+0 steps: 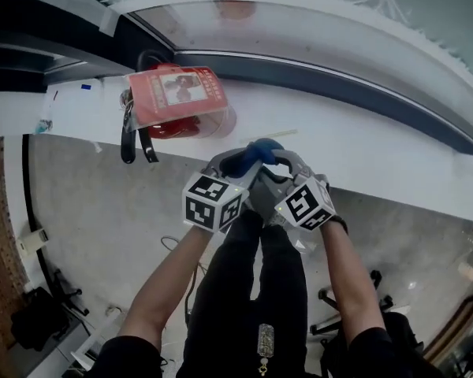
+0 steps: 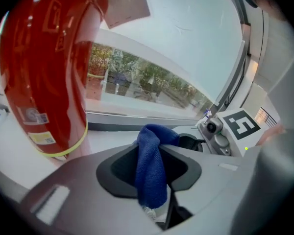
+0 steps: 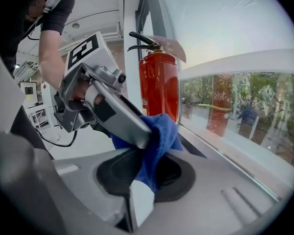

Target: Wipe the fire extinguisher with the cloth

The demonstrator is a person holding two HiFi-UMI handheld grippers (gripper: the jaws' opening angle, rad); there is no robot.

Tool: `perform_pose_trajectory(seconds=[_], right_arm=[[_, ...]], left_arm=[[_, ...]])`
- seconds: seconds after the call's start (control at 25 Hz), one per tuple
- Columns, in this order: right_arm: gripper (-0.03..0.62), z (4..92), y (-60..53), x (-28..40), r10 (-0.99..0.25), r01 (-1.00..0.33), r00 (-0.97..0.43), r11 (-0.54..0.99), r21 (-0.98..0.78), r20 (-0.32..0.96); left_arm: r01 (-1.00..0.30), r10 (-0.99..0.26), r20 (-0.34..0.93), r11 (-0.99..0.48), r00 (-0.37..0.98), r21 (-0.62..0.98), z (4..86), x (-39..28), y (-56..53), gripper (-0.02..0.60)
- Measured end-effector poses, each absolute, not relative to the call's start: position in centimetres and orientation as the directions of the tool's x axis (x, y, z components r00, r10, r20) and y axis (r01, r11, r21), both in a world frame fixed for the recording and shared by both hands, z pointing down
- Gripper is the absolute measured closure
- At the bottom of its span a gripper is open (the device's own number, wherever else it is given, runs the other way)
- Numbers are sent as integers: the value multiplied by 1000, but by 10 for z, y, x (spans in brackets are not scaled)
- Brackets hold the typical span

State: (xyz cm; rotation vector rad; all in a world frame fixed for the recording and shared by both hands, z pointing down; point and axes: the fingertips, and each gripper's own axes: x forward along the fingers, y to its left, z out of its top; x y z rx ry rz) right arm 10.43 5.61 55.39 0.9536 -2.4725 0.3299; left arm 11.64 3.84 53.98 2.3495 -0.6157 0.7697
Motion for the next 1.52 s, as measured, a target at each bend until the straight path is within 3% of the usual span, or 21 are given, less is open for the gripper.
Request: perform_pose_trajectory(seconds=[0.08, 0.24, 0.6, 0.72, 0.92, 1.08, 1.52], right_arm=[[556, 549, 46, 99, -556, -666, -653, 744, -41, 514], [563, 536, 29, 98, -543, -671, -655, 738, -73, 525], [565, 475, -12, 94, -539, -614, -704, 789, -15, 463], [565, 440, -19, 88, -512, -559, -778, 829, -28, 364], [565, 381, -29, 66, -443, -469, -877, 874, -126, 188], [565, 353, -42, 52, -415, -429, -903, 887, -170, 112], [565, 339, -90, 40, -420, -437, -897, 888, -142, 136]], left_arm=[[-588, -264, 627, -709, 733, 390, 533, 105, 30, 451], [-623, -331, 606, -692, 723, 365, 519, 77, 21, 382], [-754, -493, 624, -607, 606, 253, 495, 24, 18, 376], [-813, -535, 659, -543, 528, 210, 496, 17, 19, 391], [-912, -634, 666, -365, 392, 190, 480, 20, 19, 471], [-950, -694, 648, -246, 313, 194, 459, 24, 19, 497], [-979, -730, 652, -157, 204, 131, 433, 11, 12, 515]])
